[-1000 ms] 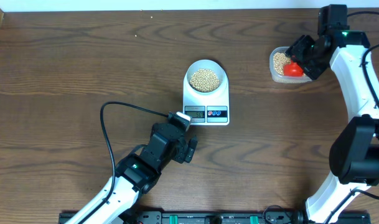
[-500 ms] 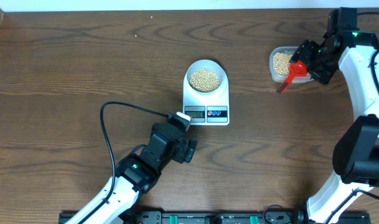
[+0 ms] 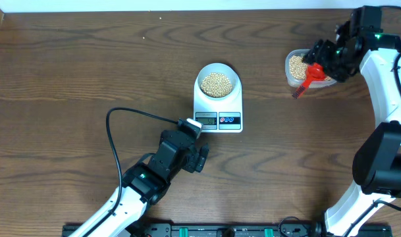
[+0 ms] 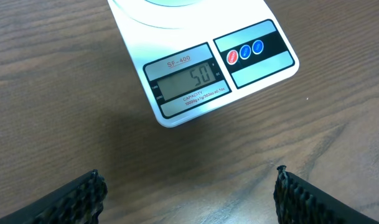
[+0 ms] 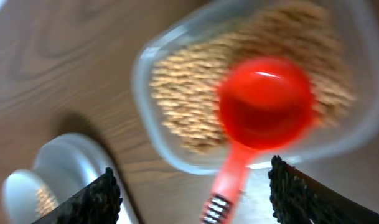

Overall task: Scoop item into bowl and weigh 50g on scale
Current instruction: 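Open the right gripper to release the scoop handle in the tub, then lift the open right gripper up away from the scoop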

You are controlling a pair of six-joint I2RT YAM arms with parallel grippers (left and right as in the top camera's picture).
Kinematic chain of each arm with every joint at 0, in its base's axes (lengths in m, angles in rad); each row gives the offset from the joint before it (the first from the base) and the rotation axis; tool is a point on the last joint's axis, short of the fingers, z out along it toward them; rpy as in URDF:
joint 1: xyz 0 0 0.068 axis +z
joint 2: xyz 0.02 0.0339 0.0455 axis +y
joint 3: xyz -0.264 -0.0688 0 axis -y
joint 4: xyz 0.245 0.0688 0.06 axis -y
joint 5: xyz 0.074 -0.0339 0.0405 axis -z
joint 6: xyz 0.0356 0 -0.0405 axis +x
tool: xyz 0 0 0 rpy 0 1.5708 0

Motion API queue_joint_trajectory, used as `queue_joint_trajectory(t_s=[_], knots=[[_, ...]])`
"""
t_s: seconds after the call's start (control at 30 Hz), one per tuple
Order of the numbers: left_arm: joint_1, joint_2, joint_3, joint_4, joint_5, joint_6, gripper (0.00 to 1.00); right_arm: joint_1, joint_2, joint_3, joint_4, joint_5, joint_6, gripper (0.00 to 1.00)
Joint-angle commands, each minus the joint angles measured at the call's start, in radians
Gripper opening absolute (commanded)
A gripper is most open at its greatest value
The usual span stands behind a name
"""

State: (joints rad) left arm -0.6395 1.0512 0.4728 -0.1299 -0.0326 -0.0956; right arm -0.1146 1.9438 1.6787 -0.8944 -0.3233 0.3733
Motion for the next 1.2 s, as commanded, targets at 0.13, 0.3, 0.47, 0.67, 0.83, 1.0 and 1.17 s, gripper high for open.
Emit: queue_joint_trajectory(t_s=[0.13, 0.3, 0.47, 0.67, 0.83, 1.0, 1.17], knots=[[-0.001, -0.006, 0.021, 0.000, -0.020, 0.017, 0.88, -0.003, -0.019, -0.005, 0.050, -0.217, -0.101, 0.74], [-0.001, -0.006, 0.021, 0.000, -0.020, 0.017, 0.88, -0.002, -0.019, -0.004, 0.068, -0.271, -0.101, 0.73], [-0.001, -0.006, 0.021, 0.000, -0.020, 0.017, 0.89, -0.002, -0.020, 0.003, 0.075, -0.294, -0.101, 0.73], [-0.001, -0.006, 0.021, 0.000, -0.020, 0.017, 0.88, 0.001, -0.020, 0.027, 0.076, -0.297, -0.101, 0.73], [-0.001, -0.006, 0.021, 0.000, -0.020, 0.017, 0.88, 0.022, -0.020, 0.044, 0.081, -0.297, -0.101, 0.73], [-0.001, -0.006, 0.021, 0.000, -0.020, 0.017, 0.88, 0.048, -0.020, 0.045, 0.106, -0.297, -0.101, 0.73], [-0.001, -0.006, 0.021, 0.000, -0.020, 0.017, 0.88, 0.082, -0.020, 0.045, 0.143, -0.297, -0.101, 0.73]])
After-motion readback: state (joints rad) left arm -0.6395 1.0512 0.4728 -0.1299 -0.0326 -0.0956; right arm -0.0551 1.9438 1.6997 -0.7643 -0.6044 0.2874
